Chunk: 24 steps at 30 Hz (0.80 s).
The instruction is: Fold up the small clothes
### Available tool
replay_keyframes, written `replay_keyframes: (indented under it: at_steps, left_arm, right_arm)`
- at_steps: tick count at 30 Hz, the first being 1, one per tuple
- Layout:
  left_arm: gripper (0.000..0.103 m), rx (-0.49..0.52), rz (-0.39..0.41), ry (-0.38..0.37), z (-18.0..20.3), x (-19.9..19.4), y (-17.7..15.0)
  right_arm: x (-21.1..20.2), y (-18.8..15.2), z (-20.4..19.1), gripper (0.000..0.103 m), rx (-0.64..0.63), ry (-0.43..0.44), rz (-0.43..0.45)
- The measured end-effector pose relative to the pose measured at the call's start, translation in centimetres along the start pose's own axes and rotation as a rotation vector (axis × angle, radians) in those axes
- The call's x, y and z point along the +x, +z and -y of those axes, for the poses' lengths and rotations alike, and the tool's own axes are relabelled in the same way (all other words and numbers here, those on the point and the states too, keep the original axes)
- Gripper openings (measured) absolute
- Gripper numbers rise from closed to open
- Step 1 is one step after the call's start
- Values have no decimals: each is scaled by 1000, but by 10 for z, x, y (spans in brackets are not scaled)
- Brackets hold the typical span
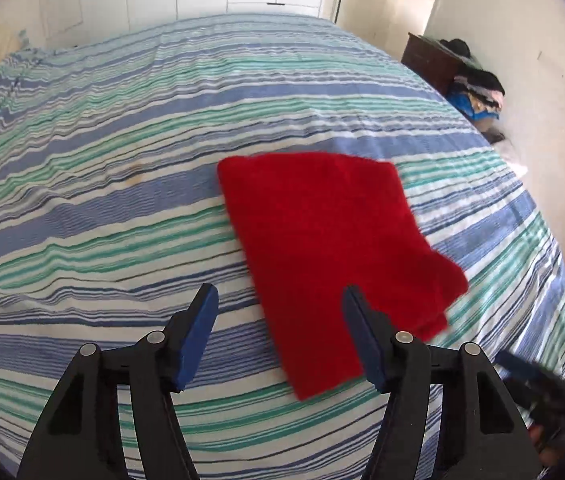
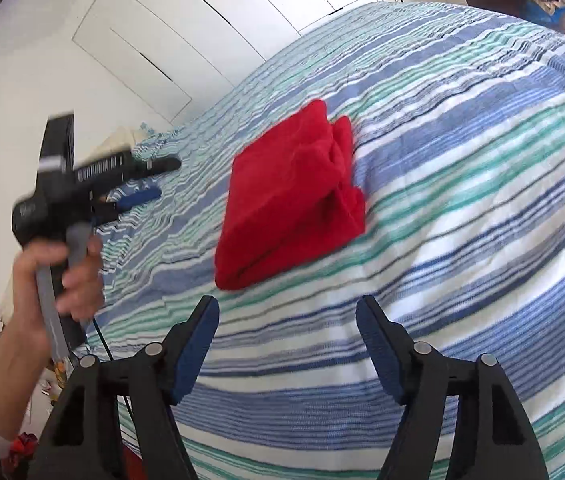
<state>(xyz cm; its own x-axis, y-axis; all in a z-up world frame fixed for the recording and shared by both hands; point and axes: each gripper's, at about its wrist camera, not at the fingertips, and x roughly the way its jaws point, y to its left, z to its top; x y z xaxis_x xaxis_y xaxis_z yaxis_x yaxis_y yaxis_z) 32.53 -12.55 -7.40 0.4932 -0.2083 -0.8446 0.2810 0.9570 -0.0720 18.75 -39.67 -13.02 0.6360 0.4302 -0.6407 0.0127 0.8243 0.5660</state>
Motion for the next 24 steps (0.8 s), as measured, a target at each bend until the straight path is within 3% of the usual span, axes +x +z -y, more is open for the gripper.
replay_keyframes:
  at_steps: [2, 3, 5, 7, 9, 10, 13, 15, 18, 21, 23, 24]
  left_arm:
    - [66, 64, -31, -12, 3, 7, -26]
    - [71, 103, -39, -8, 9, 12, -34]
    - [87, 160, -46, 38, 27, 26, -44]
    - [90, 188, -38, 105, 37, 39, -49]
    - [82, 181, -55, 111, 39, 49, -51]
    - [79, 162, -71, 82, 35, 48, -55]
    - [79, 120, -88, -1, 23, 40, -67]
    - [79, 109, -67, 3, 17, 30, -70]
    - [79, 30, 12, -16, 10, 10, -57]
    - [79, -36, 106, -32, 14, 4, -30]
    - [72, -45, 133, -20, 24, 14, -14]
    - [59, -38, 135, -24, 30, 23, -9]
  right_arm:
    - [13, 35, 1, 64, -4, -4, -27]
    - [24, 51, 4, 64, 12, 5, -47]
    - [48, 74, 9, 65, 45, -22, -70]
    - [76, 88, 16, 64, 73, -49, -111]
    - [94, 92, 16, 20, 81, -31, -154]
    - [97, 88, 15, 7, 88, -41, -168]
    - [106, 71, 32, 7, 96, -167, -236]
    - [109, 60, 45, 8, 119, -166, -263]
    - [98, 65, 38, 33, 74, -171, -228]
    - [77, 78, 16, 36, -12, -176, -168]
    - [66, 90, -9, 36, -91, -148, -119]
    - [63, 96, -21, 35, -127, -118, -103]
